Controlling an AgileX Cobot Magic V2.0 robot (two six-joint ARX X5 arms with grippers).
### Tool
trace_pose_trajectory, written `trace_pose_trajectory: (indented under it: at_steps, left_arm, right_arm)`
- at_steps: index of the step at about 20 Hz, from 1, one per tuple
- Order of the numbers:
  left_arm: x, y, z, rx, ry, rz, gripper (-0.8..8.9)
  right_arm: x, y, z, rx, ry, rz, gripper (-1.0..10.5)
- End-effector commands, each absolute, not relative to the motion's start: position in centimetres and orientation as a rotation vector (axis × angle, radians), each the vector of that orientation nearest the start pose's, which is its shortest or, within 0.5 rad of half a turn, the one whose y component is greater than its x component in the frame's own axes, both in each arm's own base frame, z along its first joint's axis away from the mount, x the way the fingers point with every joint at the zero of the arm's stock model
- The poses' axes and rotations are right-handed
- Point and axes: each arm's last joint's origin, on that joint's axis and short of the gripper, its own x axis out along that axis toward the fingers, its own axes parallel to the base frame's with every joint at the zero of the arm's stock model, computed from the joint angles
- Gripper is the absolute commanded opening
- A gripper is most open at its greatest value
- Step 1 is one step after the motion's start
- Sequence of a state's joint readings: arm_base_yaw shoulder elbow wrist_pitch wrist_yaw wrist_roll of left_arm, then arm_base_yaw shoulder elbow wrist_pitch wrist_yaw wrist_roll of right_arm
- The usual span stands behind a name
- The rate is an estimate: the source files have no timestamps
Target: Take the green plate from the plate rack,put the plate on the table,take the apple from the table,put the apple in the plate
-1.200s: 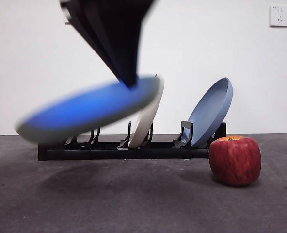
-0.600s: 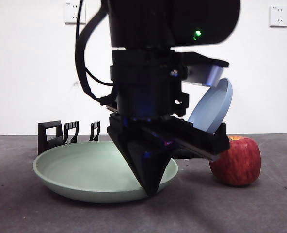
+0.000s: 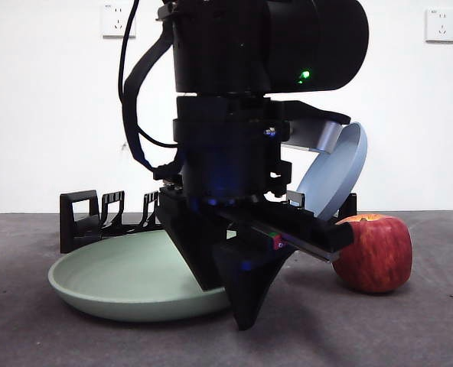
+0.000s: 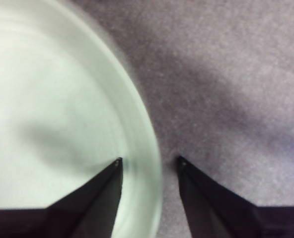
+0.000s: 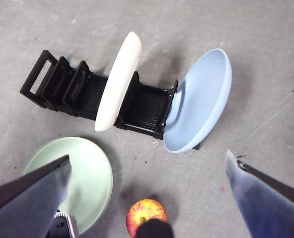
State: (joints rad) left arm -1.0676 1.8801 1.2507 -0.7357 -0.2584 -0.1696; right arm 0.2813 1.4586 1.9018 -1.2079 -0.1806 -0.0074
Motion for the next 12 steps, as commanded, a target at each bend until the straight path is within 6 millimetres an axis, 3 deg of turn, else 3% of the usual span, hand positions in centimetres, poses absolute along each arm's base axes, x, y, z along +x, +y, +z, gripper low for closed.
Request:
trace_pose_trajectory:
  at_steps: [1, 5, 8, 12]
  left_arm:
    - [17.2, -30.2, 16.6, 0.704, 1.162, -0.587, 1.94]
    - [16.6, -29.1, 21.4, 0.607, 1.045, -0.628, 1.94]
    - [15.4, -27.1, 27.9, 0.475, 0.887, -0.684, 1.94]
    - [12.5, -22.4, 37.7, 0.242, 0.624, -0.805, 1.93]
  right_arm:
    - [24.6, 7.6, 45.8, -0.04, 0.77, 0.437, 6.6]
    - [24.6, 7.6, 45.8, -0.04, 0.77, 0.438, 6.6]
    - [24.6, 7.6, 45.8, -0.04, 0.77, 0.438, 6.6]
    - [24.4, 7.6, 45.6, -0.042, 0.803, 0.436, 6.6]
